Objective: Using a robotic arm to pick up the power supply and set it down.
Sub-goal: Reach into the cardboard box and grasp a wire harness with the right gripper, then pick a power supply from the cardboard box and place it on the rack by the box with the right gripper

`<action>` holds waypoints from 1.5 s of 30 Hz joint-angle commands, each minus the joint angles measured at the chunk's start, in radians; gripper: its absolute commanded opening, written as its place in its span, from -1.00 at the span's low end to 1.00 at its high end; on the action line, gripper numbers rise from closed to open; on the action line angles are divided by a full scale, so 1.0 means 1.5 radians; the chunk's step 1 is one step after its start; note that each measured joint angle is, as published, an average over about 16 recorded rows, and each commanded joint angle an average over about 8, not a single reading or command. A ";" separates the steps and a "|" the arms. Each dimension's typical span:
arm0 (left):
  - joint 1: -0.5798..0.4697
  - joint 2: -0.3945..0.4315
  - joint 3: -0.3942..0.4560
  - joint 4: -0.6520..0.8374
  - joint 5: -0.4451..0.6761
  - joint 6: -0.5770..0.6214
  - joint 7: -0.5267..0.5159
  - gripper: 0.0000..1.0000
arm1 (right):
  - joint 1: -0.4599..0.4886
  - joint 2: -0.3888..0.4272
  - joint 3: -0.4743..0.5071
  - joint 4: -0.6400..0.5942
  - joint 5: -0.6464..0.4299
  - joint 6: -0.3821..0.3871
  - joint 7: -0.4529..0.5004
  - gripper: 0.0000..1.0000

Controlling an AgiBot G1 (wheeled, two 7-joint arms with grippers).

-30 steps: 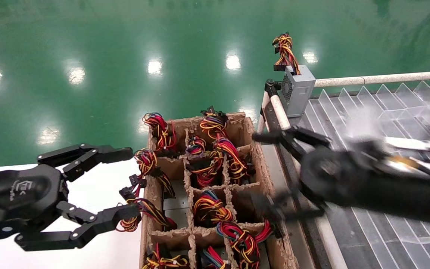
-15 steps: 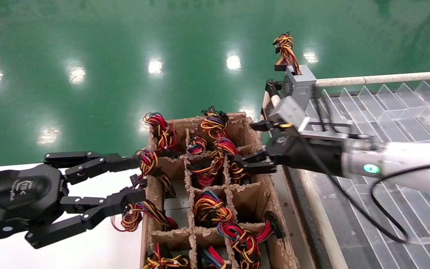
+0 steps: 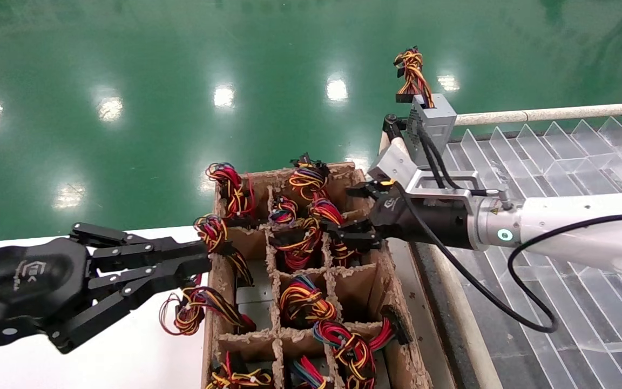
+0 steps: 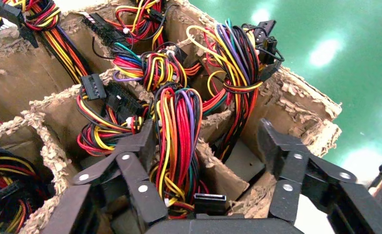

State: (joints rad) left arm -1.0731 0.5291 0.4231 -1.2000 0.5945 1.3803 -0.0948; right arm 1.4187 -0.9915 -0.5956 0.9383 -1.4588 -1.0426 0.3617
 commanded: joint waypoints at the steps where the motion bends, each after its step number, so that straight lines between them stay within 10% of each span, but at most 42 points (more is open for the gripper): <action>1: 0.000 0.000 0.000 0.000 0.000 0.000 0.000 -1.00 | 0.004 -0.005 -0.001 -0.009 -0.001 -0.001 -0.004 -1.00; 26: 0.000 0.000 0.000 0.000 0.000 0.000 0.000 -1.00 | 0.002 0.019 -0.013 0.059 -0.017 -0.022 0.060 -1.00; 45: 0.000 0.000 0.000 0.000 0.000 0.000 0.000 -1.00 | 0.064 0.121 0.024 0.273 0.000 -0.070 0.097 -1.00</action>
State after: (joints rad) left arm -1.0731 0.5291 0.4231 -1.2000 0.5945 1.3803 -0.0948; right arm 1.5290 -0.8154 -0.5616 1.3313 -1.4614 -1.1581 0.4880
